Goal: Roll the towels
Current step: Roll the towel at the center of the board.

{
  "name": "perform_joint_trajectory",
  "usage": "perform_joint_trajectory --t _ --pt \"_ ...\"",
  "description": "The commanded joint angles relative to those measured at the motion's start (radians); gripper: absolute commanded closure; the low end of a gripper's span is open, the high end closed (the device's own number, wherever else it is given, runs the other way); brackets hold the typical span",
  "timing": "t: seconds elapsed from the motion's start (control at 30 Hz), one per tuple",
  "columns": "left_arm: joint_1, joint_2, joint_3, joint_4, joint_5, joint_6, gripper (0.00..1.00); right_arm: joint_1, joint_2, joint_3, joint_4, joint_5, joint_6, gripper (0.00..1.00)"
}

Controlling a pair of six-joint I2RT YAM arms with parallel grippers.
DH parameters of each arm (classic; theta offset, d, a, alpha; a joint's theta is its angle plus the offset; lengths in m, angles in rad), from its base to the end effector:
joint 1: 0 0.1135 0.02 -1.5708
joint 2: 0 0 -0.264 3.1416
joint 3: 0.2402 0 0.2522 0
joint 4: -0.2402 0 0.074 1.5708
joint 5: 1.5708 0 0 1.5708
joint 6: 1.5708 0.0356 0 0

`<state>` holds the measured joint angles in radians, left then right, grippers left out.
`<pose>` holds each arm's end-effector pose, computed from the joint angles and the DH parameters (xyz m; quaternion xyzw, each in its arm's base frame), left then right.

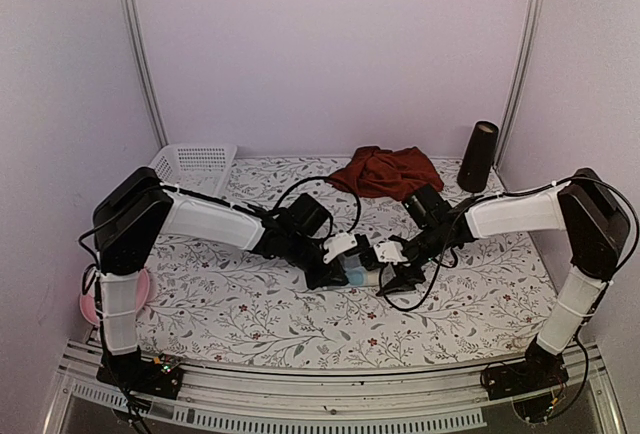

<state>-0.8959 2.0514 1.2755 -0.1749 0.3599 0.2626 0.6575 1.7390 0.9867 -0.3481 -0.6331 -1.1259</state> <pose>0.2534 -0.3368 0.1315 0.5586 0.7542 -0.2554 0.2321 0.2488 0.2187 0.1586 -0.7647 0.5240 0.2431 0.2857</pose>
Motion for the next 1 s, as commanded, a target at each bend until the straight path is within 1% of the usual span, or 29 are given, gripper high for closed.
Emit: perform_joint_trajectory --t 0.0,0.13,0.3,0.4,0.5,0.57,0.63,0.73,0.83,0.97 --pt "0.006 0.059 -0.011 -0.113 0.025 -0.02 0.9 0.016 0.037 -0.004 0.067 0.076 0.068 0.38" --pt "0.006 0.055 -0.018 -0.109 0.034 -0.017 0.88 0.016 0.06 -0.008 0.116 0.146 0.098 0.43" --pt "0.008 0.042 -0.029 -0.099 0.045 -0.013 0.86 0.016 0.087 -0.001 0.134 0.189 0.131 0.47" --pt "0.01 0.033 -0.039 -0.088 0.049 -0.011 0.82 0.016 0.109 0.007 0.14 0.221 0.14 0.54" --pt "0.011 0.02 -0.049 -0.077 0.048 -0.01 0.74 0.016 0.129 0.019 0.131 0.236 0.152 0.67" --pt "0.011 0.003 -0.062 -0.06 0.041 -0.007 0.66 0.016 0.138 0.028 0.12 0.24 0.154 0.74" --pt "0.01 -0.028 -0.084 -0.027 0.029 -0.005 0.58 0.017 0.148 0.043 0.103 0.242 0.156 0.79" --pt "0.009 -0.094 -0.134 0.042 -0.001 0.002 0.49 0.016 0.167 0.071 0.062 0.237 0.159 0.85" --pt "0.001 -0.192 -0.215 0.135 -0.029 0.025 0.45 0.012 0.188 0.107 0.004 0.208 0.16 0.86" --pt "-0.023 -0.295 -0.325 0.269 -0.063 0.071 0.32 -0.01 0.219 0.173 -0.123 0.109 0.157 0.87"
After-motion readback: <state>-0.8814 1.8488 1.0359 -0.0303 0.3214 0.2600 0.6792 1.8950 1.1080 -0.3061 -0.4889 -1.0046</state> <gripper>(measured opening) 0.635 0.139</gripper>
